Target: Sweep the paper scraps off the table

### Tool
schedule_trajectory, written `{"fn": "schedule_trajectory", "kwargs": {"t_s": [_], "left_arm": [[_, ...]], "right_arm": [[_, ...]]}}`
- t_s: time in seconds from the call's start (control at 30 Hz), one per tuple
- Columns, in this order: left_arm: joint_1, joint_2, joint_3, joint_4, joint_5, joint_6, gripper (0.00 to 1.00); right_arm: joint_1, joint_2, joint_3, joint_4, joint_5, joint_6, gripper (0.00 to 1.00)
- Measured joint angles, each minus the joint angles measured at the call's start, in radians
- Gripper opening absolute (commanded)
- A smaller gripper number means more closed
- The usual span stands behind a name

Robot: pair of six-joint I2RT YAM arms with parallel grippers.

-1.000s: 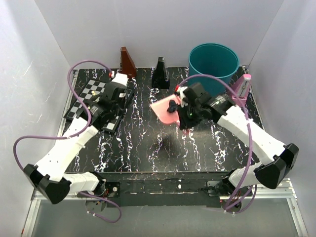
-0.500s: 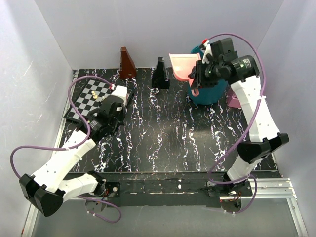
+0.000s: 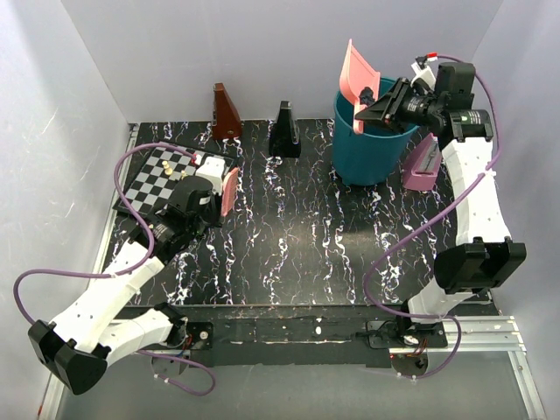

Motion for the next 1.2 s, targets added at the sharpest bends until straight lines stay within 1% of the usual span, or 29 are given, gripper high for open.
{"fn": "schedule_trajectory", "kwargs": {"t_s": [0.13, 0.2, 0.27, 0.33, 0.5, 0.63, 0.77, 0.97, 1.07, 1.2], "left_arm": [[0.000, 0.003, 0.000, 0.010, 0.013, 0.000, 0.00], [0.000, 0.003, 0.000, 0.013, 0.017, 0.000, 0.00], [0.000, 0.003, 0.000, 0.013, 0.023, 0.000, 0.00], [0.000, 0.003, 0.000, 0.014, 0.027, 0.000, 0.00], [0.000, 0.009, 0.000, 0.015, 0.038, 0.000, 0.00], [0.000, 0.018, 0.000, 0.015, 0.042, 0.000, 0.00], [0.000, 0.022, 0.000, 0.015, 0.043, 0.000, 0.00], [0.000, 0.023, 0.000, 0.015, 0.046, 0.000, 0.00], [0.000, 0.023, 0.000, 0.015, 0.047, 0.000, 0.00], [0.000, 0.024, 0.000, 0.015, 0.050, 0.000, 0.00]], "right_arm": [[-0.054, -0.034, -0.171, 0.281, -0.136, 0.211, 0.01], [-0.081, -0.064, -0.296, 0.469, -0.176, 0.331, 0.01], [-0.109, -0.110, -0.457, 0.686, -0.200, 0.478, 0.01], [-0.143, -0.138, -0.584, 0.879, -0.214, 0.620, 0.01], [-0.189, -0.137, -0.726, 1.259, -0.201, 0.905, 0.01], [-0.191, -0.137, -0.774, 1.503, -0.175, 1.078, 0.01], [-0.188, -0.130, -0.790, 1.658, -0.163, 1.181, 0.01], [-0.187, -0.101, -0.869, 1.826, -0.153, 1.287, 0.01], [-0.187, -0.061, -0.892, 1.872, -0.156, 1.328, 0.01], [-0.187, -0.034, -0.888, 1.891, -0.179, 1.340, 0.01]]}}
